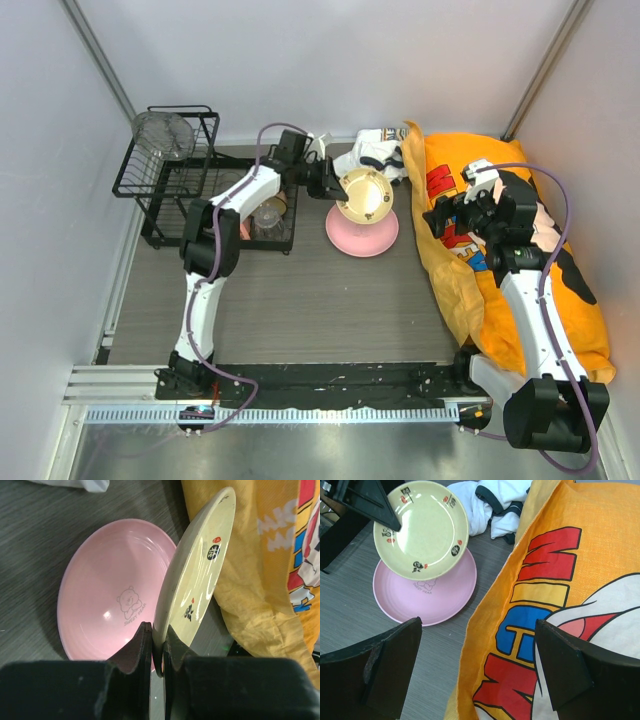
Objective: Unload the mixed dishes from the dish rack
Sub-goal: Place the plate at the center of the board.
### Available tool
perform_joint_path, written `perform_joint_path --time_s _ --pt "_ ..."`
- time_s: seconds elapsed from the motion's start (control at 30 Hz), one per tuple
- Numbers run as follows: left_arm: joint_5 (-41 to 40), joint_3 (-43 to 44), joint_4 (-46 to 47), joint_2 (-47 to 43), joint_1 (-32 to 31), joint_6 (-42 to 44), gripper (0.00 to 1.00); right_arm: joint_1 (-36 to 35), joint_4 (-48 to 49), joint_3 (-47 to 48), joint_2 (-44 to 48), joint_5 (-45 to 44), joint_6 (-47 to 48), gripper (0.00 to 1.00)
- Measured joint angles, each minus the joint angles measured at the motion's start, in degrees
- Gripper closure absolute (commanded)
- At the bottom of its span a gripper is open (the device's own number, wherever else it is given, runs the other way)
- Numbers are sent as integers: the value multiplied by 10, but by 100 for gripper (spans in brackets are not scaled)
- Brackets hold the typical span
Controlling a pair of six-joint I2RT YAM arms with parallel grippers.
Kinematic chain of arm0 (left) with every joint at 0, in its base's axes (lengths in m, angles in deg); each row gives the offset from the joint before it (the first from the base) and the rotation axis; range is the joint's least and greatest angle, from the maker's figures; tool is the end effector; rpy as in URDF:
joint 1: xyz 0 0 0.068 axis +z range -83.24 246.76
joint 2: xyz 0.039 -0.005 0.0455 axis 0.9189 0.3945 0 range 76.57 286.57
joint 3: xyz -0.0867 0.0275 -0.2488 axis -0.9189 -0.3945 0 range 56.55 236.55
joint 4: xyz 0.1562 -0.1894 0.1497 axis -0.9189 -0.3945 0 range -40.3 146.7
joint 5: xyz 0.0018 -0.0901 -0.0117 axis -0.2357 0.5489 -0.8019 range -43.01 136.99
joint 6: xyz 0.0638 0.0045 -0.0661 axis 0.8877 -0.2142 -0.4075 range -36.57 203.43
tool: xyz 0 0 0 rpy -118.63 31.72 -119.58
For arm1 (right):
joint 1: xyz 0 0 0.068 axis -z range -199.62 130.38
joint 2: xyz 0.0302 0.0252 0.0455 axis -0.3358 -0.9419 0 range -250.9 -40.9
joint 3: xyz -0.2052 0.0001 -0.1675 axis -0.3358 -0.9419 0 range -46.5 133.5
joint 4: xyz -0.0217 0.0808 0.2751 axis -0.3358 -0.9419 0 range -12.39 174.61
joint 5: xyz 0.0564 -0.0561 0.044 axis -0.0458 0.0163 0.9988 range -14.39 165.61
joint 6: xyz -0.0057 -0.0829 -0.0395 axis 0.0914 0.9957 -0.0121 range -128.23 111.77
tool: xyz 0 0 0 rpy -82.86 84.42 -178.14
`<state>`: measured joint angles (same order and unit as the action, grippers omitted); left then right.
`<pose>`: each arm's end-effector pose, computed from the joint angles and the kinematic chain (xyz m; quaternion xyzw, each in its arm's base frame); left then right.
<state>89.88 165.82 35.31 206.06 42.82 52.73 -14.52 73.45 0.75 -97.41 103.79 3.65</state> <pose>0.4889 -0.2787 0.1837 0.0996 0.8564 -0.4714 0.1858 0.2974 0.0126 0.2908 -0.1858 0.7869 0.1160 0.5769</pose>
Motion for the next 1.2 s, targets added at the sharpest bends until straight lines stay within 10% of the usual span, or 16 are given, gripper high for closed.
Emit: perform_joint_path --time_s 1.2 --pt "-32 -42 -21 48 -33 62 91 0 0 0 0 0 0 0"
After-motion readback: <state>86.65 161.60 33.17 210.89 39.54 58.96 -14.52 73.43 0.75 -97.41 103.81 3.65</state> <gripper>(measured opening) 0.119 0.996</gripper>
